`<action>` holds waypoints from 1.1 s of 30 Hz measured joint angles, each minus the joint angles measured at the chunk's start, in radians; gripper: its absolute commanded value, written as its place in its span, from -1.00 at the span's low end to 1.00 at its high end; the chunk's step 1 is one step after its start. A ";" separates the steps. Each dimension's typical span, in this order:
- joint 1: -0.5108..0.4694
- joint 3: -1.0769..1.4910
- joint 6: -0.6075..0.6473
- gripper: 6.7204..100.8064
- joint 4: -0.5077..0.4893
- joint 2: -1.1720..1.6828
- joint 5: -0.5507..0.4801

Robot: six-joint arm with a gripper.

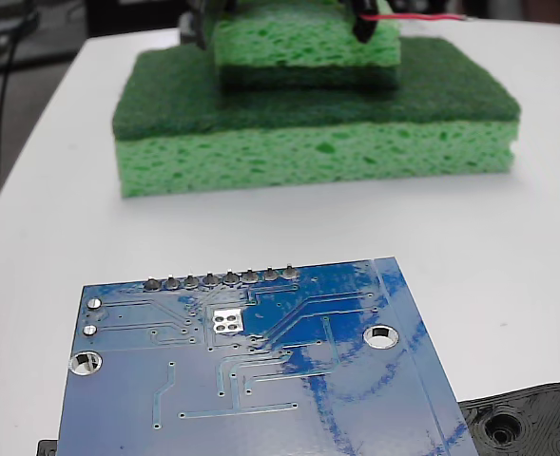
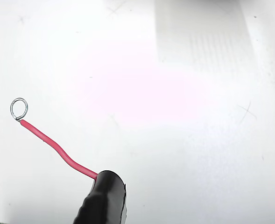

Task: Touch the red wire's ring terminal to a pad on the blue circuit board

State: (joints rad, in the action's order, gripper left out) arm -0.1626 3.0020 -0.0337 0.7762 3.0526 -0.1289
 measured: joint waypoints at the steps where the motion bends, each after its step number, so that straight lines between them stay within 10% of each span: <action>1: 0.000 0.000 -0.003 0.99 0.000 0.000 0.003; 17: -0.002 -0.123 -0.063 0.99 -0.003 -0.035 0.058; 33: 0.023 -0.548 -0.202 0.99 -0.138 -0.687 0.183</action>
State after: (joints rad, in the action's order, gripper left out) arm -0.1396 2.4544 -0.2362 0.6381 2.3654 0.0537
